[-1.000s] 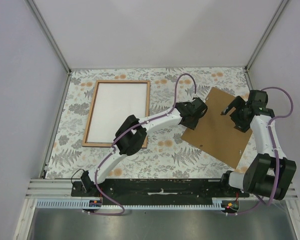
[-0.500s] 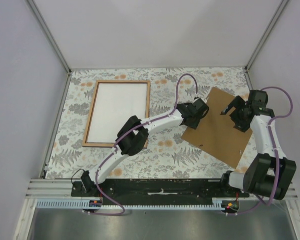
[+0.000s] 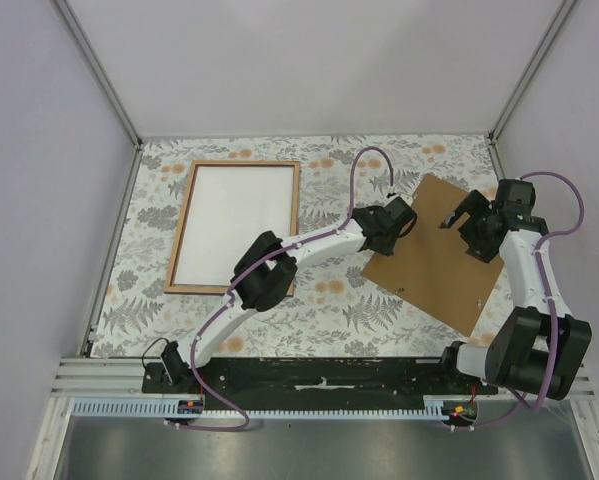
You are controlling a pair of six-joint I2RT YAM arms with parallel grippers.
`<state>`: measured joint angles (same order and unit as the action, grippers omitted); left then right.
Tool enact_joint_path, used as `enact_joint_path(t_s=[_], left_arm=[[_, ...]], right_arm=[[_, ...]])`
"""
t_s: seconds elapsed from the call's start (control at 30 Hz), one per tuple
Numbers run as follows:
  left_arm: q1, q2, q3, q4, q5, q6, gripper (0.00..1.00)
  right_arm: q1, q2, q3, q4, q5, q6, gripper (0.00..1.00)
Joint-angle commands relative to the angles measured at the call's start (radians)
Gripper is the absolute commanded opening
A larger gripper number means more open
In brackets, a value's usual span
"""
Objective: Put the photo into the frame
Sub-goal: Move the backboard to the center of the board.
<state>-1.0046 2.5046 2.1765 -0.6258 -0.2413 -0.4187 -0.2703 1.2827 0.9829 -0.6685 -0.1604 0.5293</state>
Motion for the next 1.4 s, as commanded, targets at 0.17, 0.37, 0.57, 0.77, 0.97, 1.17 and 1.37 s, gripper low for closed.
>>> enact_joint_path(t_s=[0.17, 0.37, 0.57, 0.77, 0.97, 1.17, 1.37], left_arm=[[0.024, -0.009, -0.089, 0.020, -0.003, -0.019, 0.25], [0.031, -0.044, -0.147, 0.023, -0.012, -0.014, 0.17], [0.040, -0.105, -0.247, 0.038, -0.024, -0.022, 0.08], [0.057, -0.203, -0.366, 0.026, -0.072, -0.046, 0.02], [0.080, -0.361, -0.561, 0.028, -0.127, -0.066, 0.02], [0.119, -0.483, -0.695, 0.028, -0.159, -0.068, 0.02], [0.135, -0.526, -0.705, 0.012, -0.168, -0.055, 0.02]], right_arm=[[0.000, -0.002, 0.002, 0.026, -0.014, -0.020, 0.98], [0.002, 0.006, 0.002, 0.029, -0.022, -0.018, 0.98], [0.011, 0.018, -0.001, 0.037, -0.030, -0.018, 0.98], [0.066, 0.041, 0.003, 0.047, -0.022, -0.017, 0.98], [0.149, 0.095, 0.010, 0.069, -0.011, -0.014, 0.98], [0.246, 0.156, 0.026, 0.093, 0.002, -0.011, 0.98], [0.321, 0.208, 0.048, 0.101, 0.010, 0.000, 0.98]])
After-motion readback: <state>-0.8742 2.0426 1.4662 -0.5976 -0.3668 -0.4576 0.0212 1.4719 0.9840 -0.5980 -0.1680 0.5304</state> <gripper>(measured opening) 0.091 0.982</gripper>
